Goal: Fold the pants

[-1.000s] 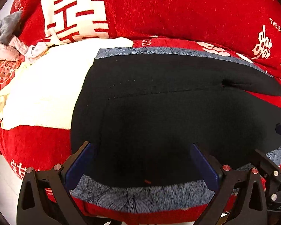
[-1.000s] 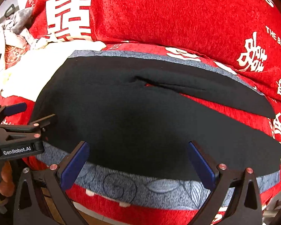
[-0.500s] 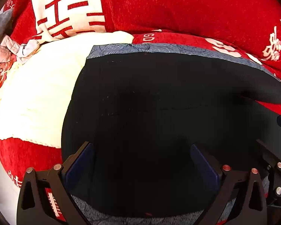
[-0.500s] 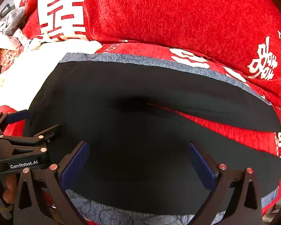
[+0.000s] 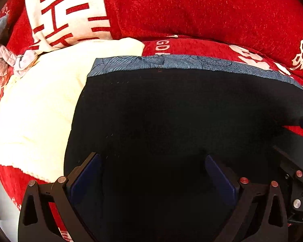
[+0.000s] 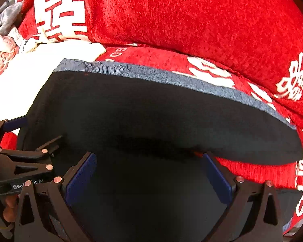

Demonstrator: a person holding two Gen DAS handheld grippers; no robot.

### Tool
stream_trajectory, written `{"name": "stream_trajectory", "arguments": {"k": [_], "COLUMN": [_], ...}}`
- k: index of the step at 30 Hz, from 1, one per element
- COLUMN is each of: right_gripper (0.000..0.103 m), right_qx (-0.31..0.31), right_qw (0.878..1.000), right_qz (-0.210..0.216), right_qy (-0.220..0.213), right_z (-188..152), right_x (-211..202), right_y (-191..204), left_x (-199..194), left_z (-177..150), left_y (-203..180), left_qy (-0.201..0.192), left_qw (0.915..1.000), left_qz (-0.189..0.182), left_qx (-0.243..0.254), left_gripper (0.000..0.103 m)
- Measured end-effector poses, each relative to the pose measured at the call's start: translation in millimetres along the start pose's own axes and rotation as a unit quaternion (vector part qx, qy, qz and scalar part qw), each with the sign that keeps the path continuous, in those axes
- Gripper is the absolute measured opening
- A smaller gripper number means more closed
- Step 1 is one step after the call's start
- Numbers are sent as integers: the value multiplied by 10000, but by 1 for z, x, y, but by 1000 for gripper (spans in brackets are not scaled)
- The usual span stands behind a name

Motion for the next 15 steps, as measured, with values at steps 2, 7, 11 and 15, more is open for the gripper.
{"name": "stream_trajectory", "arguments": {"k": [2,7,11,15], "right_gripper": [103,103,103,103], "right_qx": [-180,-675,-854,-1095], "right_qw": [9998,9959,9931,9891], "right_qz": [3,549,772,987], "right_qy": [-59,-233,-227,13], "right_z": [10,36,68,97], "right_x": [3,11,28,54], "right_y": [1,-4,-17,-26], "left_x": [3,16,22,29], "left_z": [7,26,43,59], "left_y": [0,4,8,15], "left_qy": [-4,225,260,347], "left_qw": [10000,9993,9987,9982], "left_qz": [-25,-283,-386,-388], "left_qx": [16,-114,-194,-298], "left_gripper": [103,103,103,103]}}
Point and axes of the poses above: each gripper's, at about its wrist camera, not at the fingertips, and x roughly the way its jaws point, y to its left, z to its top, the point moved 1 cm from there along x, roughly the way its jaws point, and after that the axes turned 9 degrees about z, right-handed, at the moved point
